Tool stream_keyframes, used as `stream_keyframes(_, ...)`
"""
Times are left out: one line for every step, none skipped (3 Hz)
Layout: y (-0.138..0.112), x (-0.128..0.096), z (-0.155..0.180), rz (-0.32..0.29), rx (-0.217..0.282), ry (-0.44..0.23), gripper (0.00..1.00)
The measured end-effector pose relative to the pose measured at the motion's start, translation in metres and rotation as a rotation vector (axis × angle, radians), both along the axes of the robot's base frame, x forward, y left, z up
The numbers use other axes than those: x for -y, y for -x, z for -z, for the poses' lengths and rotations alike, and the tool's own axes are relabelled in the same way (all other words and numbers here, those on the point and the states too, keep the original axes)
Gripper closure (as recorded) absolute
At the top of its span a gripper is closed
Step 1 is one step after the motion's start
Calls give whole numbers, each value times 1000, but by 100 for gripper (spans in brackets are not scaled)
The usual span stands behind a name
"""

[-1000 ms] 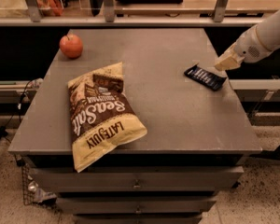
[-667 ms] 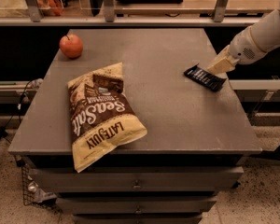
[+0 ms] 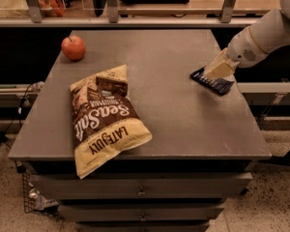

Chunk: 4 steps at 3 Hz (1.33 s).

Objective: Move rxbar blueberry near brown chip bag

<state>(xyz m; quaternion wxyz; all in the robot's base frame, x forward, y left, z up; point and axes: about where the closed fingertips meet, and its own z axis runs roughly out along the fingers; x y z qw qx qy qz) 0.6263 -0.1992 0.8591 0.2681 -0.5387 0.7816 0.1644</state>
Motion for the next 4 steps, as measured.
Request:
stream_keyframes(2, 2, -8, 10, 8, -4, 62)
stream_keyframes(-4, 19, -11, 55, 28, -25, 38)
stream_keyframes(-8, 29, -12, 83, 38, -39, 15)
stream_keyframes(-10, 33, -4, 103, 30, -53, 0)
